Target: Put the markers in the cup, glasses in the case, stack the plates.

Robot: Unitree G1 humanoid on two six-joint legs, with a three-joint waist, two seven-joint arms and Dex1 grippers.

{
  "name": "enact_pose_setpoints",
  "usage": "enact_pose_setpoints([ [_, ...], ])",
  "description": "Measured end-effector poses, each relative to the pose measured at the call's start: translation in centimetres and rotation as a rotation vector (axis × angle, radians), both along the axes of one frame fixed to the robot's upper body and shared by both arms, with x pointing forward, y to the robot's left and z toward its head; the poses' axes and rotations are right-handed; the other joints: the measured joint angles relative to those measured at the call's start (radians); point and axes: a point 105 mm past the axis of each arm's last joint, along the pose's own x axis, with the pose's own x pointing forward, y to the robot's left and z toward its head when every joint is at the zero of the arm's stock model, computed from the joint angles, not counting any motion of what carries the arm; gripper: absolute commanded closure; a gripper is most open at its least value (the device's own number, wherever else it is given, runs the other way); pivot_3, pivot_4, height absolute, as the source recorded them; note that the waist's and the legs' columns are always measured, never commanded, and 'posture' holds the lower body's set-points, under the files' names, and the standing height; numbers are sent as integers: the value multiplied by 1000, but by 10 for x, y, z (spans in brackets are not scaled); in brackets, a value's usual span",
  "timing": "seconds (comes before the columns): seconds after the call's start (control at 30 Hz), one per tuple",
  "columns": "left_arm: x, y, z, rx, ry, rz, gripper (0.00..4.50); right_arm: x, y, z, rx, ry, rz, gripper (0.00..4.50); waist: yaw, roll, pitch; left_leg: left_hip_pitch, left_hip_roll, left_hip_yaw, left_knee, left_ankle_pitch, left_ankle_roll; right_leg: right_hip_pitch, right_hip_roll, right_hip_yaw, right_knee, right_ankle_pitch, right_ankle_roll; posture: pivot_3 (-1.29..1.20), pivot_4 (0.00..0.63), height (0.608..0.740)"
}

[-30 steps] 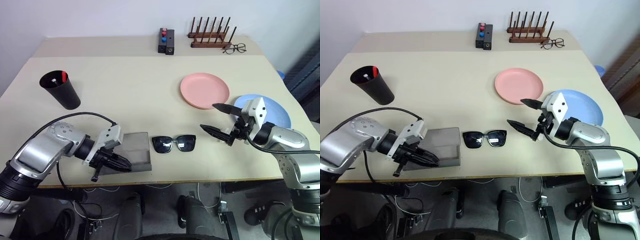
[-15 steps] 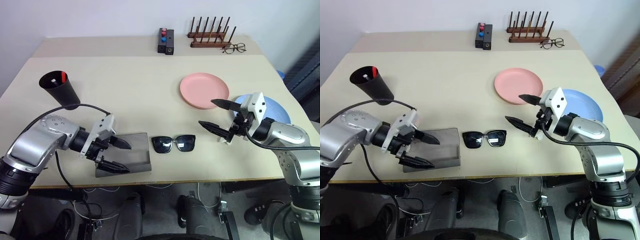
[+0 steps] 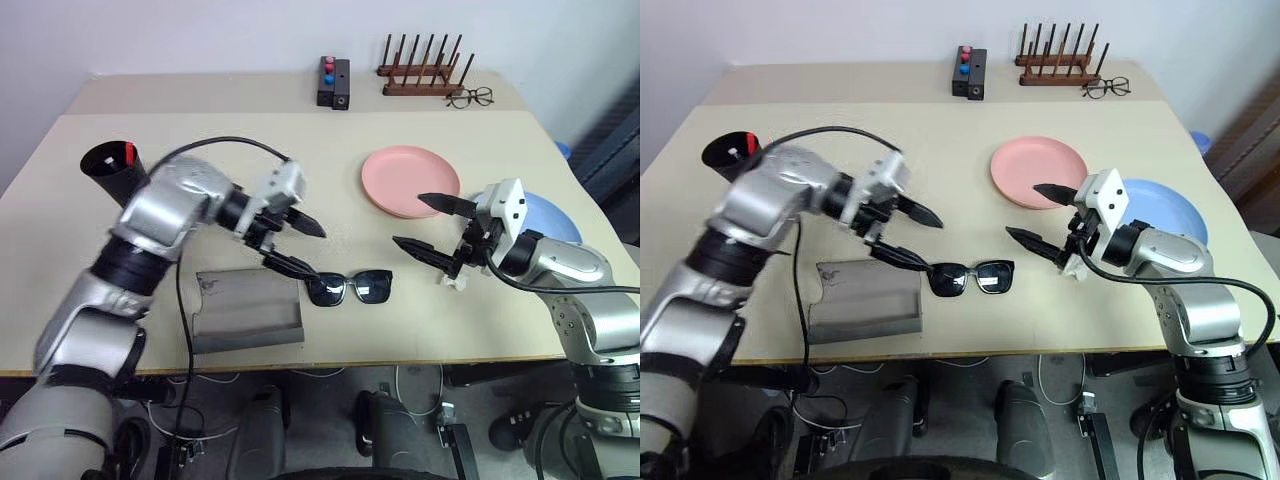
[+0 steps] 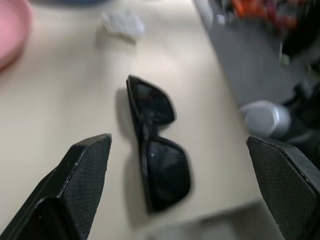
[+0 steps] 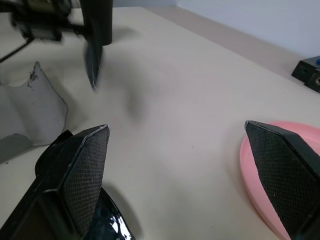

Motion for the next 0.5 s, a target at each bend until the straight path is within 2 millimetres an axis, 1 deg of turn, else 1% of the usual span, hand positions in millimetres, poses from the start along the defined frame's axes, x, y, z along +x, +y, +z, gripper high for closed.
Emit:
enact_pose_setpoints([
  [0.03,4,-6,-2,16,-8,-18,31,0,-1,0,1,1,-5,96,0,0,0,0,0,0,0,0,0,0,0,0,0,0,0,0,150,740],
  [0.1,1,-23,-3,24,13,-94,31,-1,-2,-2,1,2,-15,96,0,0,0,0,0,0,0,0,0,0,0,0,0,0,0,0,150,740],
  [0.17,-2,-32,-10,55,14,-150,31,-2,-1,-2,1,0,-18,96,0,0,0,0,0,0,0,0,1,0,0,0,0,0,0,0,150,740],
  [0.2,0,-34,-18,88,1,-168,31,-3,-1,-2,1,-4,-23,96,-1,0,0,0,0,0,0,0,1,0,0,0,0,0,0,0,150,740],
  [0.27,0,-36,-28,117,15,-176,31,-5,-2,-4,0,0,-32,96,-1,0,0,0,0,-1,0,0,1,-1,0,0,0,0,0,0,150,740],
  [0.37,-3,-39,-31,123,25,-205,31,-6,-4,-7,1,11,-45,96,0,0,0,-1,0,-1,1,-1,1,-1,0,0,0,0,0,0,150,740],
  [0.5,-2,-42,-37,157,15,-207,31,-9,-4,-6,0,4,-52,96,2,0,0,-1,0,-1,1,-1,1,0,0,0,0,0,0,0,150,740],
])
